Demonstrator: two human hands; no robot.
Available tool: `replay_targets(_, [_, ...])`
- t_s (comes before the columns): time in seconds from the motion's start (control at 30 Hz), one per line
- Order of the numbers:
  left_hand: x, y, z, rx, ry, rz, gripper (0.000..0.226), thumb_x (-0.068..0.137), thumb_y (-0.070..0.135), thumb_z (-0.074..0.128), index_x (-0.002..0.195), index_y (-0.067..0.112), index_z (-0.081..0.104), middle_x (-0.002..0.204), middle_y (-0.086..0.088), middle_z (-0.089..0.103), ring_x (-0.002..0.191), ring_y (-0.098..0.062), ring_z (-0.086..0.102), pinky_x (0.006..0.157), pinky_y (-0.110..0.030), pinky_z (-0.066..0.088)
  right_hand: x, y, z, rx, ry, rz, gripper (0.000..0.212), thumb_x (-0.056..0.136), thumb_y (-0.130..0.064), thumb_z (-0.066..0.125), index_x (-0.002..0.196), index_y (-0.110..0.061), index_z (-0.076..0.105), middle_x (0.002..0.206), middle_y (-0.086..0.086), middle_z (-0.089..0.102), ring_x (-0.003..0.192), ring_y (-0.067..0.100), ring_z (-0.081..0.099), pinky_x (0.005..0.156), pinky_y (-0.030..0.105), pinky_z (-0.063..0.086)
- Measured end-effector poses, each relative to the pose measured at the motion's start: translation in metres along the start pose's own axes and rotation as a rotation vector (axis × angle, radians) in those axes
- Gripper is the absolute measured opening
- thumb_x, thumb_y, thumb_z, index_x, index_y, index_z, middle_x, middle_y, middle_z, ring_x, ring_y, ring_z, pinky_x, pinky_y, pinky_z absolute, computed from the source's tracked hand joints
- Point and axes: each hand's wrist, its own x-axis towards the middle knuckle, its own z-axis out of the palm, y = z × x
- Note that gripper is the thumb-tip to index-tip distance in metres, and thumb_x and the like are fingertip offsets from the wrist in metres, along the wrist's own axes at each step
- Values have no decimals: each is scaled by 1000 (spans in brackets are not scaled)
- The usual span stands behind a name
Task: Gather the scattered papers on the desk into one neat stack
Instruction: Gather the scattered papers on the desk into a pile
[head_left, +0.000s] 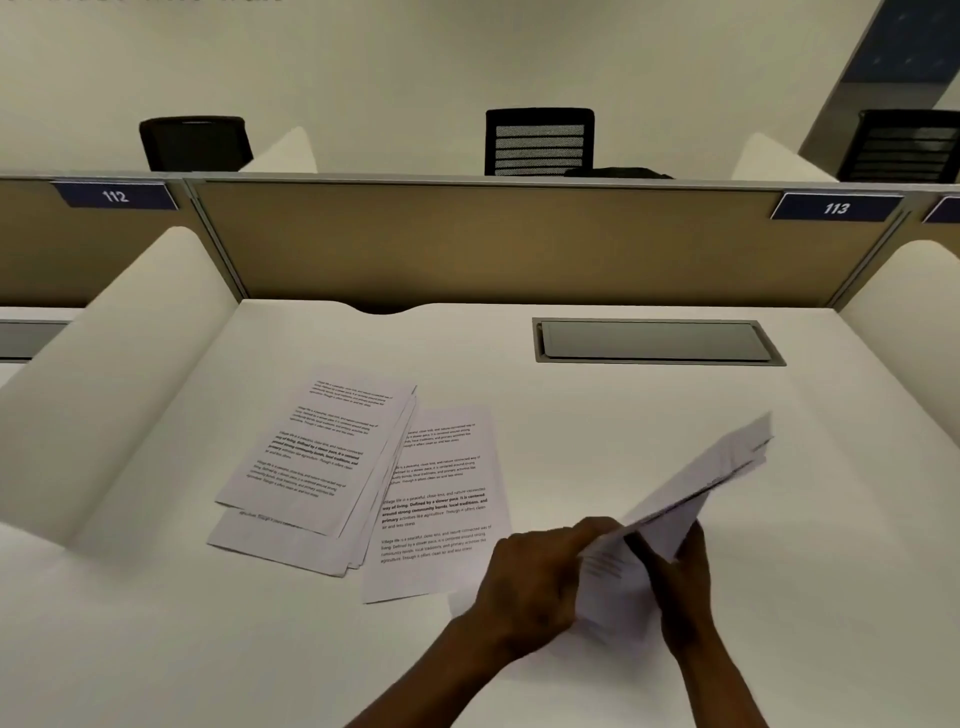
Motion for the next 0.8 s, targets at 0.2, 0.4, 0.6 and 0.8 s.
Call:
replay_targets(0.2, [-4,-27,-8,-435,154,-278,48,87,9,65,115,46,53,94,17,70,80,-1,66,66,-17,51,13,-21,-19,197,-136,90,99,41,-48,95,130,-28,57,104,9,76,105,32,68,86,40,52])
replay_targets(0.4, [-8,-65,-8,-662,42,-521,62,83,27,73,130,52,40,134,17,57,123,-7,58,100,-35,54,14,-27,-2,209,-148,74,64,70,-25,85,126,-20,55,119,11,69,105,35,68,82,45,60])
replay_targets(0.6, [-15,-84,-10,-907,3,-669,74,81,18,77,138,45,38,135,6,58,119,-18,63,92,-42,58,19,-27,27,131,-271,111,61,87,-1,66,136,-29,43,126,2,63,110,22,64,91,39,56])
replay_targets(0.8, [0,-88,17,-884,-181,-782,90,73,13,77,147,34,31,142,3,52,128,-21,53,106,-50,48,7,-25,6,18,-310,116,55,90,1,62,128,-34,44,123,-10,58,104,9,61,97,39,50])
